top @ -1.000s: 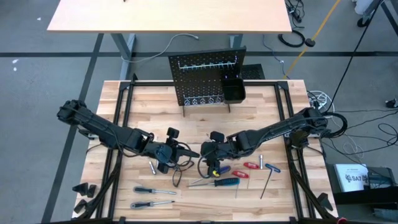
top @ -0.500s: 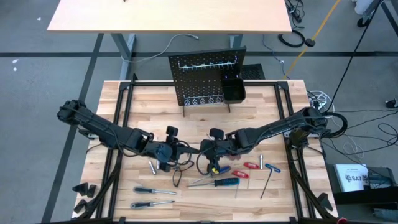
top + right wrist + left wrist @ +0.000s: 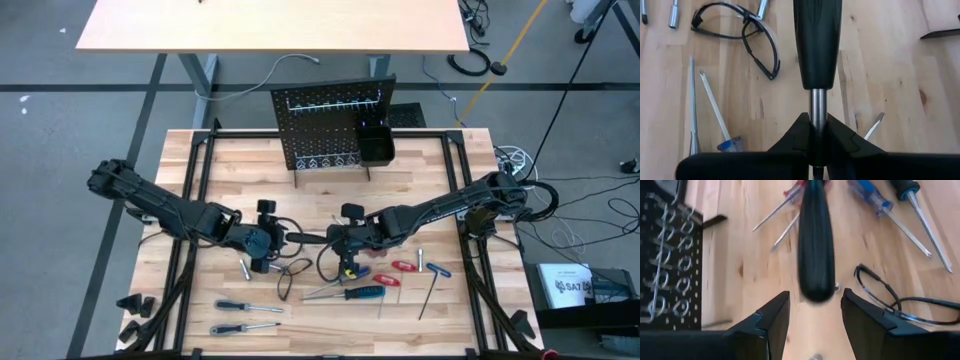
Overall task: Hang tools onto peg board
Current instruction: Hang the black screwdriver on the peg board
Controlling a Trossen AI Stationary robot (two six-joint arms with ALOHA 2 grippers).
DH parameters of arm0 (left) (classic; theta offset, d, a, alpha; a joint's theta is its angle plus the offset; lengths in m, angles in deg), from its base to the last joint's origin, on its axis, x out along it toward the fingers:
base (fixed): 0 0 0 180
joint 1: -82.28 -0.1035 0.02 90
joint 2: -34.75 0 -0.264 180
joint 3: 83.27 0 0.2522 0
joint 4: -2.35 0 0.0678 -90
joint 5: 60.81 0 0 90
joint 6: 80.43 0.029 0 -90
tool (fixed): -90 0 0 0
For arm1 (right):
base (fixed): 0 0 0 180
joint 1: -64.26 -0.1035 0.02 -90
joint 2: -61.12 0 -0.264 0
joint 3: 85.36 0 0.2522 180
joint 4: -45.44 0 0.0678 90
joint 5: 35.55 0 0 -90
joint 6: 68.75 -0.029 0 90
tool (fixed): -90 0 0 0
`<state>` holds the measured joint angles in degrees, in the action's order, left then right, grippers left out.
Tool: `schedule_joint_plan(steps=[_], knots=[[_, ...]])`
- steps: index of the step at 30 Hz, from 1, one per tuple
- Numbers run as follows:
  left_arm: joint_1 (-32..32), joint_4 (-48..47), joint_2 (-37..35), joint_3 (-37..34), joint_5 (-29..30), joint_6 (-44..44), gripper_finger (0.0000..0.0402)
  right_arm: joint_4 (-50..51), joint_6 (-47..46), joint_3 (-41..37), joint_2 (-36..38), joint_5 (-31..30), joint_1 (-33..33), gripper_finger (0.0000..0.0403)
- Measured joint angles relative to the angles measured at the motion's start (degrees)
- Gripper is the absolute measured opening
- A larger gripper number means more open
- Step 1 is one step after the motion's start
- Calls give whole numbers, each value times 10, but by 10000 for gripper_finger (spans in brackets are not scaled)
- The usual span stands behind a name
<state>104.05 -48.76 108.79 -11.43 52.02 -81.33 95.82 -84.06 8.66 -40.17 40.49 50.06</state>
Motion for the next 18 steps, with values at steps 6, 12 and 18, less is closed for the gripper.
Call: schedule_joint_plan(steps=[6,12,18], knots=[[0,-2,-68,-48,0,-37,180,-38,-14,-51,40,-18,-1,18],[2,87,-177,-137,1,-76,180,-157,-41,-149,120,-30,-10,18],[9,411,-266,-298,-9,-60,180,-388,-36,-265,184,-26,-21,18]])
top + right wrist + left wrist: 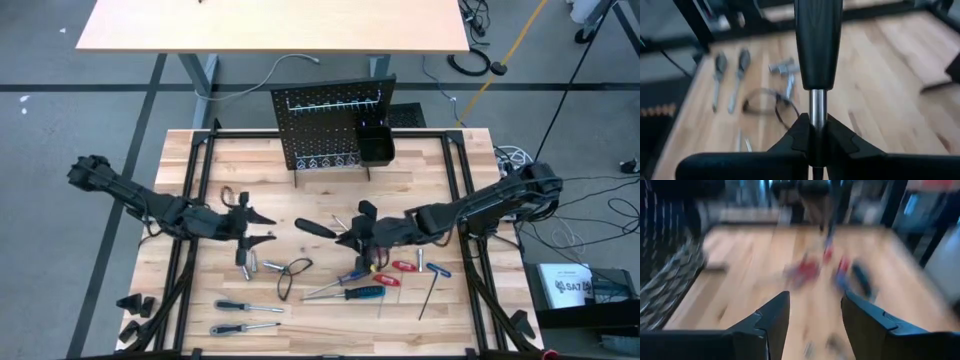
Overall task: Hang tools onto peg board
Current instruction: Hang the black screwdriver on the peg board
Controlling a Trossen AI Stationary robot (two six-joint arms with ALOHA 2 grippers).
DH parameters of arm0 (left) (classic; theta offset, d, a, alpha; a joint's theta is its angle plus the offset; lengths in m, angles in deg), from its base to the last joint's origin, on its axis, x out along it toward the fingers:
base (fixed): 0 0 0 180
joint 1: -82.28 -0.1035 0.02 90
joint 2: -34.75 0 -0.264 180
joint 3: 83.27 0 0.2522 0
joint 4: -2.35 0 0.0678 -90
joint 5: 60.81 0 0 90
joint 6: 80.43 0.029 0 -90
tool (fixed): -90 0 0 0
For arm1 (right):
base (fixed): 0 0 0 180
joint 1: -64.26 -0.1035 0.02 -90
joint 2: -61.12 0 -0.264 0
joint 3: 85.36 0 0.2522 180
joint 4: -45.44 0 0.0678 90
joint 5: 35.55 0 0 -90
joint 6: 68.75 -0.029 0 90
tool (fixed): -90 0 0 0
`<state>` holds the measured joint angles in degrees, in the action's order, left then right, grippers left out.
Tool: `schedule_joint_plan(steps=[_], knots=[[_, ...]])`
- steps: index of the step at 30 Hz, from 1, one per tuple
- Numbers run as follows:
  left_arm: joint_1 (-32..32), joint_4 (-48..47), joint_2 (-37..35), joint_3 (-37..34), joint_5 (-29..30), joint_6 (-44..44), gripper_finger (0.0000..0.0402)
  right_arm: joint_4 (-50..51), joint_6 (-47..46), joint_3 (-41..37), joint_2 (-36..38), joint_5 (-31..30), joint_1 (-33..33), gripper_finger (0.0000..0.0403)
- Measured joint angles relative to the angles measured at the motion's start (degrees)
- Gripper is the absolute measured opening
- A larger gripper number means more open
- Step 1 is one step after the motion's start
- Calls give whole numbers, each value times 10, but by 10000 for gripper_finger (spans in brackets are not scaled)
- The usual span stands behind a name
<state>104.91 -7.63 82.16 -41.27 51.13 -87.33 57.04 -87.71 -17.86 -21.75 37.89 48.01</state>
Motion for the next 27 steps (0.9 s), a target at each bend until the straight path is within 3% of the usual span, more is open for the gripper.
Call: schedule_joint_plan(steps=[5,9,13,20,27], knots=[[-2,387,25,-128,13,-2,180,-162,33,-42,10,-3,0,18],[-3,555,86,-152,32,-2,180,-256,75,-42,5,-2,1,18],[-2,604,155,-124,25,28,180,-295,90,-42,0,-1,9,18],[-3,609,256,-15,-3,147,180,-297,76,-42,-8,-2,17,18],[-32,596,330,69,-4,130,180,-298,82,-42,-8,-3,17,18]])
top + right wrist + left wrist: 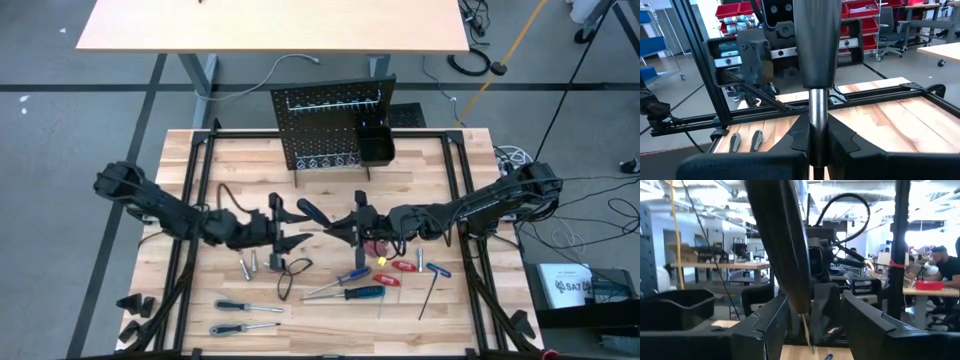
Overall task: Hang tools onto peg board
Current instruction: Hang the black screwdriver on the peg board
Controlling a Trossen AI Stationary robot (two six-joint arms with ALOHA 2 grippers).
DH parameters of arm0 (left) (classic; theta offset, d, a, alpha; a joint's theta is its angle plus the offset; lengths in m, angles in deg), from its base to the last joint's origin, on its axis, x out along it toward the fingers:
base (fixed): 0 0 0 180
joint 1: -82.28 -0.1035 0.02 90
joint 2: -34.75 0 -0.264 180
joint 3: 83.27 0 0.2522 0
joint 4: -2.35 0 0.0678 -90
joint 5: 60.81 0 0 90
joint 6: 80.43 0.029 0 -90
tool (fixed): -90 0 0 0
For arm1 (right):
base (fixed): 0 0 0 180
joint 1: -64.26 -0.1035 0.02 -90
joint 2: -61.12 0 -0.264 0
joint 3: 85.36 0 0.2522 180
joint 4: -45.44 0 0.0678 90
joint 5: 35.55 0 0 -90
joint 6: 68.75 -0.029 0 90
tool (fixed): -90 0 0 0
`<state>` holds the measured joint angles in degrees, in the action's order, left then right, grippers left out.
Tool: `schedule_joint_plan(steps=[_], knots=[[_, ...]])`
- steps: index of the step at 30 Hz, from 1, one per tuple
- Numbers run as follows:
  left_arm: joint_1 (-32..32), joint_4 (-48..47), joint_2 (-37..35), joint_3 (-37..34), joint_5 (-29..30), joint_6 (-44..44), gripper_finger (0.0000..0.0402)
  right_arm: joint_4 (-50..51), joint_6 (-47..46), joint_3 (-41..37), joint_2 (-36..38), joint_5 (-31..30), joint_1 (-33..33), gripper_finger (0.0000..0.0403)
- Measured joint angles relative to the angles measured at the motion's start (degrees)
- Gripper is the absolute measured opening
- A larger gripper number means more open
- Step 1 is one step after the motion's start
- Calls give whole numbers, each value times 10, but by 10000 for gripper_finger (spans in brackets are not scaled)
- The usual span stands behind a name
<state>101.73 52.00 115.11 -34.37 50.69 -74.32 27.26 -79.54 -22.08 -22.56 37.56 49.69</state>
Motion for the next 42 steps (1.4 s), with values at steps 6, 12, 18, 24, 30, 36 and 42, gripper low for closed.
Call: schedule_joint_plan(steps=[6,12,18,24,30,36,42], knots=[[-21,-1,41,37,-3,-29,180,3,10,0,0,0,0,18],[-37,0,55,60,-6,-58,180,11,17,0,0,-1,0,18],[-38,-17,56,72,-31,-53,180,14,17,0,0,0,0,18],[-38,-43,56,74,-34,-54,180,15,18,0,0,-9,0,18],[-38,-42,56,74,-32,-54,180,21,25,0,0,-29,-2,18],[-38,-41,56,74,-16,-53,180,20,25,0,0,-39,-2,18],[-38,-38,56,74,11,-46,180,20,25,0,0,-86,-9,18]])
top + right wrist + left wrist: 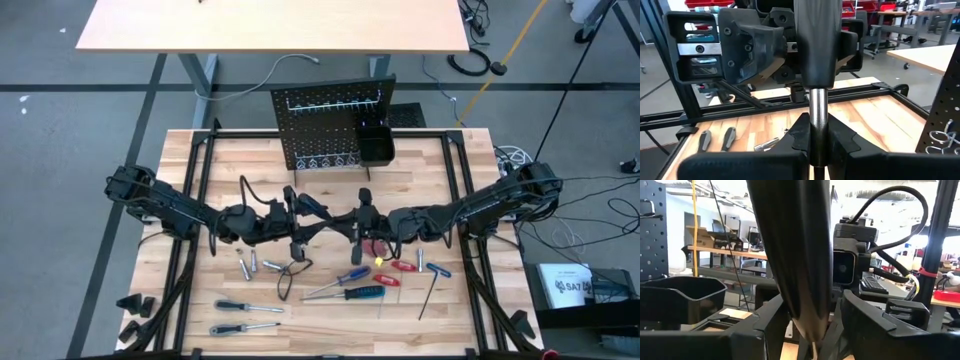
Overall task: Hang tools onto peg board
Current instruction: Hang the black screwdriver on the peg board
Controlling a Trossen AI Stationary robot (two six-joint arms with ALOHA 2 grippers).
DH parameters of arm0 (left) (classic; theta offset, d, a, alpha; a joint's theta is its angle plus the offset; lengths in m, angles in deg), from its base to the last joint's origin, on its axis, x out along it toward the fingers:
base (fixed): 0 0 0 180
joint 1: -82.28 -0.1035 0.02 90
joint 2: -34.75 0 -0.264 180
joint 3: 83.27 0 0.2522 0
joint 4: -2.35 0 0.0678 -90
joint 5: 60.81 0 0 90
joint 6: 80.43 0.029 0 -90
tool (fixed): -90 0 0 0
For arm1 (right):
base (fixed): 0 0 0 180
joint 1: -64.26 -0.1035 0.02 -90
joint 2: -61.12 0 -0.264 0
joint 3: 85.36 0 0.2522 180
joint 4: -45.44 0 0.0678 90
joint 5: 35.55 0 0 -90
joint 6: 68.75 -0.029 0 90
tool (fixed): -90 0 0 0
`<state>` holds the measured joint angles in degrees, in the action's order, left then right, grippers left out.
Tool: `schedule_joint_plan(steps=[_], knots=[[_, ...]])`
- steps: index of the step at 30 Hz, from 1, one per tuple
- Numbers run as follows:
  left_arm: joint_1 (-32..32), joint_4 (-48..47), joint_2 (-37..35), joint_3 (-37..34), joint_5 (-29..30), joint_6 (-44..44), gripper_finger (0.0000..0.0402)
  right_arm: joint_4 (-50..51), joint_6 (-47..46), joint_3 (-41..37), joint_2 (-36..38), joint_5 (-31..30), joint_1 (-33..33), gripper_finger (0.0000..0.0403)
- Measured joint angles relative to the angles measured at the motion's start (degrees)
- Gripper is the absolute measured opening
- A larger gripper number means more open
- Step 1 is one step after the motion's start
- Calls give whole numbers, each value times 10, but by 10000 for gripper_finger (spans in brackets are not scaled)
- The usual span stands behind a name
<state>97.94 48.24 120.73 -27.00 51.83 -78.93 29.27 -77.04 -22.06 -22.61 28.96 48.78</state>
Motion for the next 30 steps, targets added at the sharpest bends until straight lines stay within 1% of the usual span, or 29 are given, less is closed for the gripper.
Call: schedule_joint_plan(steps=[4,6,12,15,20,26,30], knots=[[-3,0,0,0,0,8,178,-1,1,0,0,-1,-1,18],[-6,0,0,0,1,8,167,-1,0,0,0,-2,0,18],[-14,-1,0,0,-4,0,95,1,6,0,0,-2,0,20],[-15,-2,0,0,-5,1,94,1,11,0,0,-3,0,30],[-15,-18,0,0,-3,22,94,17,18,0,3,-7,1,64],[-12,-50,-1,0,25,40,94,101,26,0,46,-80,-18,95],[-12,-93,-6,0,38,40,94,181,-11,0,78,-111,-32,101]])
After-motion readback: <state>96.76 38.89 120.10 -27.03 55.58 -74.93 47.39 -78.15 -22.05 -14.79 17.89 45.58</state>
